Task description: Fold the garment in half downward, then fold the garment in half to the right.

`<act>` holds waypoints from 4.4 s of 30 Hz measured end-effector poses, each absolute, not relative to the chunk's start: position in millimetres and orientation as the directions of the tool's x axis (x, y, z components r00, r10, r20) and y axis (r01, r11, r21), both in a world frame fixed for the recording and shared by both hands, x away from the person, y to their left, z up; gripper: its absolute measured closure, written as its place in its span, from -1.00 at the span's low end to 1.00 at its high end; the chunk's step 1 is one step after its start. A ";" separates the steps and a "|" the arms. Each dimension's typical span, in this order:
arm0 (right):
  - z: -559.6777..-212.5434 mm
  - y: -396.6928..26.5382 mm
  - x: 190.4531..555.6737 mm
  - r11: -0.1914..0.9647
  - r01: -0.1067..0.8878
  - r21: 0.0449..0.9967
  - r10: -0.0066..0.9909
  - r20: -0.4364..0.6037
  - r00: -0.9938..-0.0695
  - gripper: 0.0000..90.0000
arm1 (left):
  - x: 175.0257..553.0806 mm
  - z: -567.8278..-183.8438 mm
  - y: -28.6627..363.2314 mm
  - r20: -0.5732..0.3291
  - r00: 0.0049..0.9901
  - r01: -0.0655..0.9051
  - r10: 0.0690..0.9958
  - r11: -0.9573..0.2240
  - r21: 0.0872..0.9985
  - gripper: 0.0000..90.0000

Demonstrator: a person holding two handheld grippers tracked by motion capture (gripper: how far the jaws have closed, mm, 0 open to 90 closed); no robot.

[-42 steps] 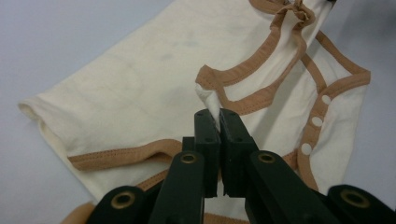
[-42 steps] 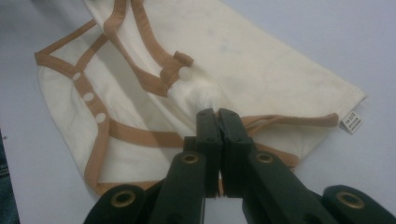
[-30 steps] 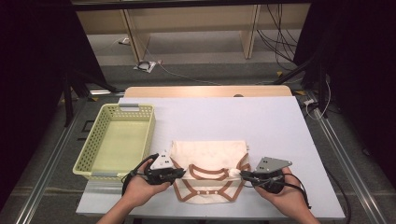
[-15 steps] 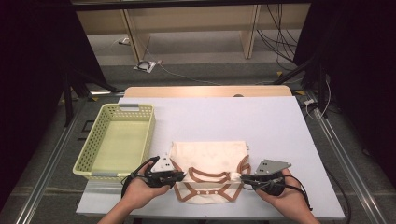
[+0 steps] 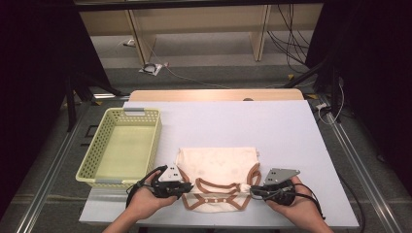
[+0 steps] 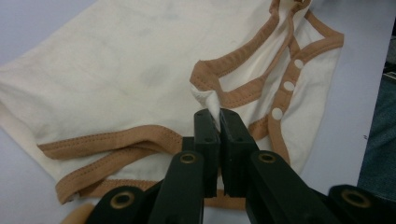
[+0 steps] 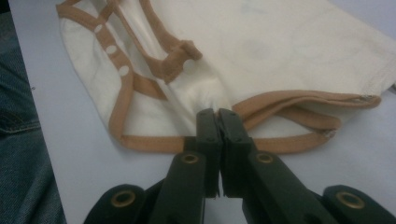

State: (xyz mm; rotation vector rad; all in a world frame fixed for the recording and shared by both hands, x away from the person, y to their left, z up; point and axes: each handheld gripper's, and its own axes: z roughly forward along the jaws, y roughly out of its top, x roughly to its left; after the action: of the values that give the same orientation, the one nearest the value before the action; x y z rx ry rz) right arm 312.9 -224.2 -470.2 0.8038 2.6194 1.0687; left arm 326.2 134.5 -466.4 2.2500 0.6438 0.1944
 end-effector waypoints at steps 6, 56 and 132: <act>-471.7 -223.9 312.2 0.601 0.419 0.681 0.549 0.029 -0.835 0.97 | 325.0 -467.0 134.3 -0.062 0.864 0.387 0.500 -0.581 0.716 0.92; -469.4 -217.2 313.7 0.584 0.470 0.662 0.564 0.085 -0.821 1.00 | 312.0 -473.6 125.2 -0.103 0.888 0.396 0.449 -0.630 0.668 0.87; -467.6 -216.0 329.2 0.403 0.437 0.804 0.673 0.063 -0.737 -0.19 | 292.4 -482.0 130.3 -0.087 0.814 0.426 0.575 -0.489 0.761 -0.48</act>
State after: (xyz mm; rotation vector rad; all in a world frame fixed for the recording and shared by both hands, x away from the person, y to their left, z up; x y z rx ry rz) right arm 329.2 -216.0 -467.6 0.9721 2.3918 1.2464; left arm 292.4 130.3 -482.0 2.1576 0.7332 0.2259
